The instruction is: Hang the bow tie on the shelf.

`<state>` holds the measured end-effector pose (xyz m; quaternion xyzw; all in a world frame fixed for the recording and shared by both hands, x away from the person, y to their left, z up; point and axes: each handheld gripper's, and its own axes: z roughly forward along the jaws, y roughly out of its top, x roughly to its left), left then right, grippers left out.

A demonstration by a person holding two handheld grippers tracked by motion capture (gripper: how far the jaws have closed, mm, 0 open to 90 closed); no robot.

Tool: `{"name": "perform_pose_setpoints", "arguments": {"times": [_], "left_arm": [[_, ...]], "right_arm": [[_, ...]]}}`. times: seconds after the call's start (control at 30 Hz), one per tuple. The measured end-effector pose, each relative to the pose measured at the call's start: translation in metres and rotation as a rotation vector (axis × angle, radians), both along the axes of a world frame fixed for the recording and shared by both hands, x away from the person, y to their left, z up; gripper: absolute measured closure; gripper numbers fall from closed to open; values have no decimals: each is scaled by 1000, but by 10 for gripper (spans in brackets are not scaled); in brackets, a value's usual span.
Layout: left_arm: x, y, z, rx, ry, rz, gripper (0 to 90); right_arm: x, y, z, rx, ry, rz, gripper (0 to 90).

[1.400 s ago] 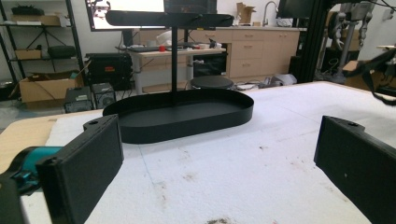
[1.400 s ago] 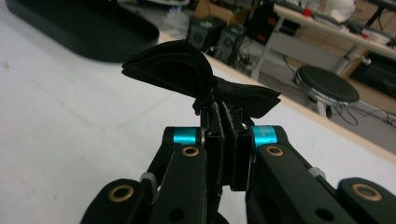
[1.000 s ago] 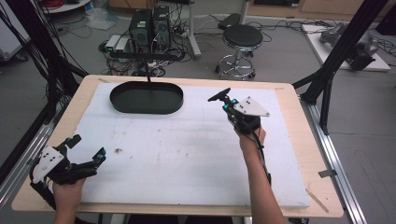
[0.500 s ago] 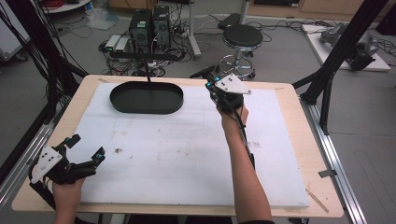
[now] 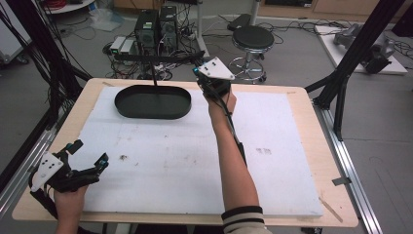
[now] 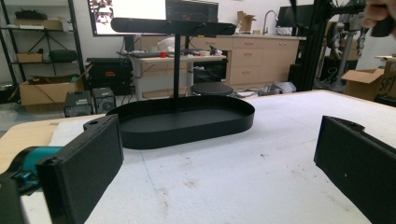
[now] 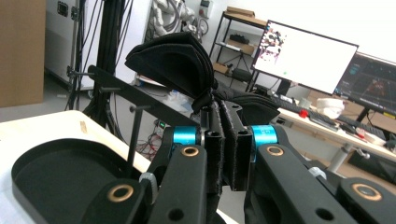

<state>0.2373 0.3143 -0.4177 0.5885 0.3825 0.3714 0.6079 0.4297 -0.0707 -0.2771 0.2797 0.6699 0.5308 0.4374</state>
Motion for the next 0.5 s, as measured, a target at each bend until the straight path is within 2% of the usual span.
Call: {"name": "perform_pose_setpoints", "arguments": {"times": [0.07, 0.1, 0.13, 0.2, 0.5], "left_arm": [[0, 0, 1, 2, -1, 0, 18], [0, 1, 1, 6, -3, 0, 18], [0, 1, 1, 6, -4, 2, 18], [0, 1, 1, 6, -7, 2, 18], [0, 4, 1, -8, -9, -3, 18]], "right_arm": [[3, 6, 0, -5, -3, 3, 878], [9, 18, -2, -9, -14, 6, 878], [9, 18, -2, -9, -14, 6, 878], [18, 32, -6, -19, -18, 4, 878], [48, 69, -10, -10, -22, 0, 879]]}}
